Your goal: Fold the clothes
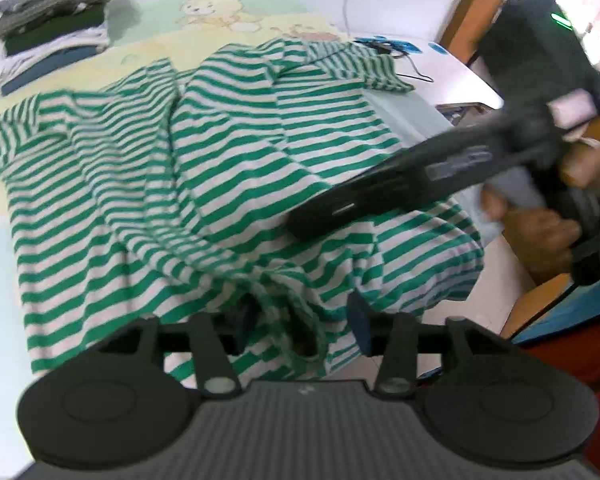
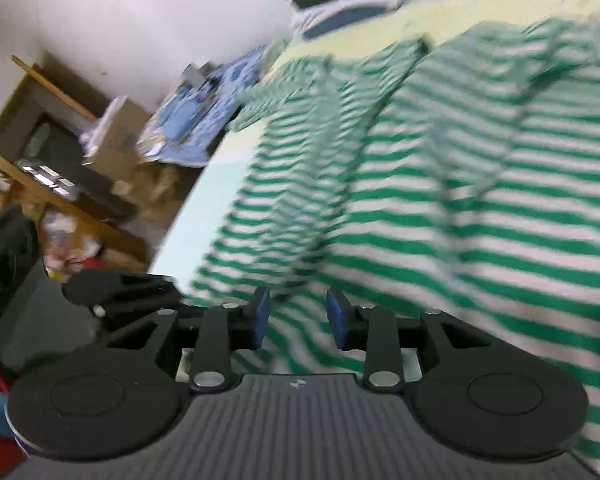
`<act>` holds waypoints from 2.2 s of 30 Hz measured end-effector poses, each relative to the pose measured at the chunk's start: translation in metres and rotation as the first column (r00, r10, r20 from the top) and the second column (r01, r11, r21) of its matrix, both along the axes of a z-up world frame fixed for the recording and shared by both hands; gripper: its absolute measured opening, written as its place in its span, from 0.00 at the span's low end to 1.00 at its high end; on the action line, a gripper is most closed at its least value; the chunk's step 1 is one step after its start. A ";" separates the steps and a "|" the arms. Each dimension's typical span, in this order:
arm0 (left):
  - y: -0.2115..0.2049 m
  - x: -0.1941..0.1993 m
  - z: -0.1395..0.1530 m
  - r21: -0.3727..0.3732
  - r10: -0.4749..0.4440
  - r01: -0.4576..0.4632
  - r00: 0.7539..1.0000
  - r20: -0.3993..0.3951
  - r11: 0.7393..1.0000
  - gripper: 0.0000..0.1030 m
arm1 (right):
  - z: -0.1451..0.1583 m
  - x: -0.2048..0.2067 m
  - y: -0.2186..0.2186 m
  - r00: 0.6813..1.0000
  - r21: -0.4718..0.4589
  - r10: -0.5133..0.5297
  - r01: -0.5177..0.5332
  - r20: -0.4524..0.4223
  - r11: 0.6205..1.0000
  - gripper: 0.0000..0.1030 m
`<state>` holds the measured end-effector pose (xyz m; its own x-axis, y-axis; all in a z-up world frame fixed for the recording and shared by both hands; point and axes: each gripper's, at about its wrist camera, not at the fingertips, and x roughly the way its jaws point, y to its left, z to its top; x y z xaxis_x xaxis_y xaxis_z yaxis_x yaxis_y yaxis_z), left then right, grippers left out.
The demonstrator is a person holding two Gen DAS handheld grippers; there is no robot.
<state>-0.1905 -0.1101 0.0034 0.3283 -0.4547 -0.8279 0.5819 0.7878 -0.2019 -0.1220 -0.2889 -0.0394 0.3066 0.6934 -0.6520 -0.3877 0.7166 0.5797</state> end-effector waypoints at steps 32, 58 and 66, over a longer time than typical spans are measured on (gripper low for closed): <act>-0.011 -0.001 -0.006 -0.044 0.000 -0.002 0.999 -0.046 0.999 0.77 | -0.025 0.017 0.033 0.991 0.021 0.092 -0.091 -0.099 0.996 0.24; 0.049 0.022 -0.046 -0.202 0.176 -0.202 0.974 -0.141 0.958 0.71 | -0.039 0.005 -0.024 0.997 -0.095 -0.076 0.076 -0.002 0.993 0.05; 0.068 0.017 -0.040 -0.263 0.183 -0.225 0.967 -0.175 0.938 0.80 | -0.014 -0.016 -0.057 0.996 -0.121 -0.061 0.069 0.070 0.990 0.28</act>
